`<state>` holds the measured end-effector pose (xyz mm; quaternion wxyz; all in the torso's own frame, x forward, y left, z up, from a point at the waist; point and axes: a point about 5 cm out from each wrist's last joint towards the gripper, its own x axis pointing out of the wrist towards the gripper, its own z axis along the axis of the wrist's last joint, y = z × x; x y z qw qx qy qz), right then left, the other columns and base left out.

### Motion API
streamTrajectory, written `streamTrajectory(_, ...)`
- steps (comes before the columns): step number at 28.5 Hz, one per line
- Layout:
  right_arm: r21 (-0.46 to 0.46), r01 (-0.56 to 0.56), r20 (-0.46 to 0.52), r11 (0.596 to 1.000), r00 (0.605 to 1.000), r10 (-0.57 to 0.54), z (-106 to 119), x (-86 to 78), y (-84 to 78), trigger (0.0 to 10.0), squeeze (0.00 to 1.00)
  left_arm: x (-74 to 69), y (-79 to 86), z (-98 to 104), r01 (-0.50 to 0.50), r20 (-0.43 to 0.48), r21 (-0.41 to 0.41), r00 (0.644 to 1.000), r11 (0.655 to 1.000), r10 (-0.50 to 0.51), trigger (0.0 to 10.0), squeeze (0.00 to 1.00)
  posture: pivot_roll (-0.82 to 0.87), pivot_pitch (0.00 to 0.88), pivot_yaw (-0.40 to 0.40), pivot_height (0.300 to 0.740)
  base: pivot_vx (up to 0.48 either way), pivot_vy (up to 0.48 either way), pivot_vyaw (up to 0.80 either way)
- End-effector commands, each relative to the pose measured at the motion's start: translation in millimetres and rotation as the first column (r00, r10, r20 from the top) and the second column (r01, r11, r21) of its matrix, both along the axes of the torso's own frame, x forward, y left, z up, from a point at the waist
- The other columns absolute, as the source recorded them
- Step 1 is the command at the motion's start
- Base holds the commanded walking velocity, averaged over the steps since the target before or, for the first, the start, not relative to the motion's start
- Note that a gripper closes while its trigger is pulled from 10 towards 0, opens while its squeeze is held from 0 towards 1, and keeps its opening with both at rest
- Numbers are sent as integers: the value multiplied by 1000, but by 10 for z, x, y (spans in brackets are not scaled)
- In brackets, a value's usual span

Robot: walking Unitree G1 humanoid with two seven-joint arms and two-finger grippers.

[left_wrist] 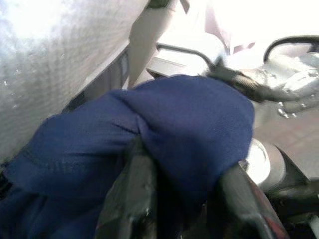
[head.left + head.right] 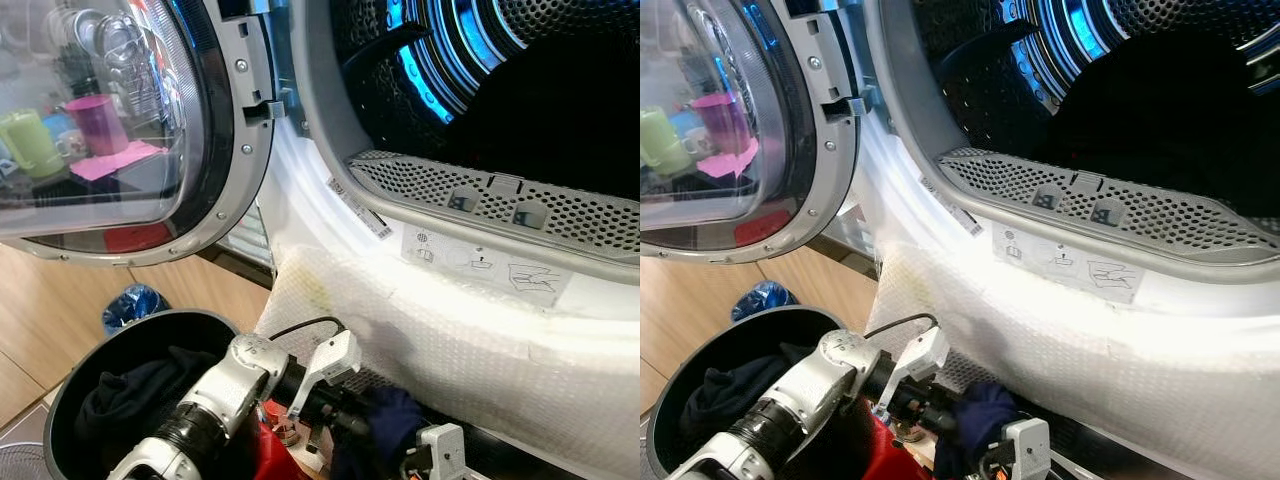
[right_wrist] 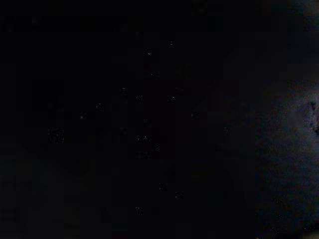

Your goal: Clothes washing

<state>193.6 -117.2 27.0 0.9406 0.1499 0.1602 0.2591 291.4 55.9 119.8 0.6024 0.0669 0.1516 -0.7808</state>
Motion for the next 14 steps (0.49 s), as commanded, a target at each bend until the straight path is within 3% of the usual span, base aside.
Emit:
streamTrajectory(1,6,23,20,1000,1000,-23,23,38,-16,0,0,-25,92,10,27,-25,5,999,1000,-27,9882,1000,-87,0,151,740,0,0,0)
streamTrajectory(7,2,26,11,1000,1000,-26,-12,27,-36,0,0,-24,332,35,12,-32,55,999,998,-10,10000,1000,-75,0,155,740,0,0,0)
streamTrajectory(14,-9,71,3,997,998,-71,-52,-29,-158,0,0,-49,759,36,-102,67,161,994,982,92,10000,1000,-65,0,160,740,0,0,0)
